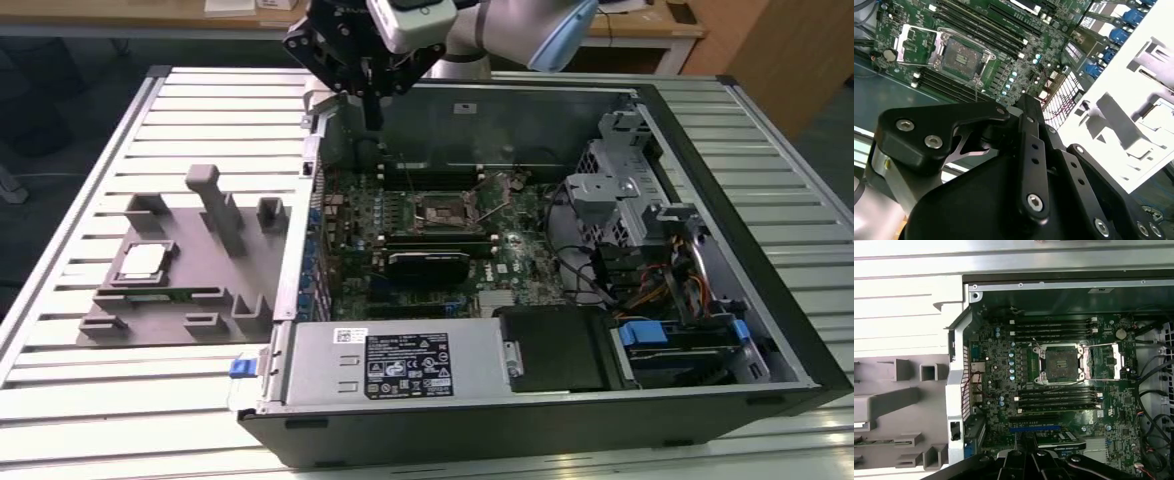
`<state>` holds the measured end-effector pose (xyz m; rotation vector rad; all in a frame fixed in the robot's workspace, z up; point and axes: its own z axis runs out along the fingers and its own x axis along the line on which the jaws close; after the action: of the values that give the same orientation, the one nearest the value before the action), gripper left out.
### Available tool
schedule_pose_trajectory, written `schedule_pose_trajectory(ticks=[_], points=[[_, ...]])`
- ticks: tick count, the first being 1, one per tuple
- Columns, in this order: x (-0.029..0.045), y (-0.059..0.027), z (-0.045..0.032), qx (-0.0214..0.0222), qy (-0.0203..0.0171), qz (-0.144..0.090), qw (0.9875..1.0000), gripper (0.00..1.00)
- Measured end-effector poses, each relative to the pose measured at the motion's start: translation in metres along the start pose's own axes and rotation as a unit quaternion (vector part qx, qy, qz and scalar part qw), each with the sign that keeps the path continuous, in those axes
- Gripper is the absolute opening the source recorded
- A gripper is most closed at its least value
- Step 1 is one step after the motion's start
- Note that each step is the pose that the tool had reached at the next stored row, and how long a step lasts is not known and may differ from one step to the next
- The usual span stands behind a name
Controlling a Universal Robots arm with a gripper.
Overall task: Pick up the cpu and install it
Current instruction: 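Reach for the cpu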
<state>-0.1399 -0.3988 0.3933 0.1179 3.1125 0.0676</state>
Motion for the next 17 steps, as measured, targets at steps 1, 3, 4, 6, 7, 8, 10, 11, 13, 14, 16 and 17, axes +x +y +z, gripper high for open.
schedule_pose_trajectory(ticks=[1,3,4,6,7,8,10,11,13,14,16,17], points=[[0.0011,0.0,0.0,0.0,0.0,0.0,1.0,0.11],[0.003,-0.0002,-0.0001,0.0,0.0,0.0,1.0,0.11],[0.004,-0.0002,-0.0001,0.0,0.0,0.0,1.0,0.11],[0.0058,-0.0003,-0.0001,0.0,-0.0001,0.0,1.0,0.11],[0.0067,-0.0004,-0.0001,0.0,-0.0001,0.0,1.0,0.11],[0.0075,-0.0004,-0.0002,0.0,-0.0001,0.0,1.0,0.11],[0.0094,-0.0006,-0.0002,0.0,-0.0001,0.0,1.0,0.11],[0.0103,-0.0006,-0.0003,0.0,-0.0001,0.0,1.0,0.11],[0.0119,-0.0007,-0.0003,0.0,-0.0001,0.0,1.0,0.11],[0.0127,-0.0007,-0.0003,0.0,-0.0001,0.0,1.0,0.11],[0.0145,-0.0008,-0.0004,0.0,-0.0001,0.0,1.0,0.11],[0.0155,-0.0009,-0.0004,0.0,-0.0001,0.0,1.0,0.11]])
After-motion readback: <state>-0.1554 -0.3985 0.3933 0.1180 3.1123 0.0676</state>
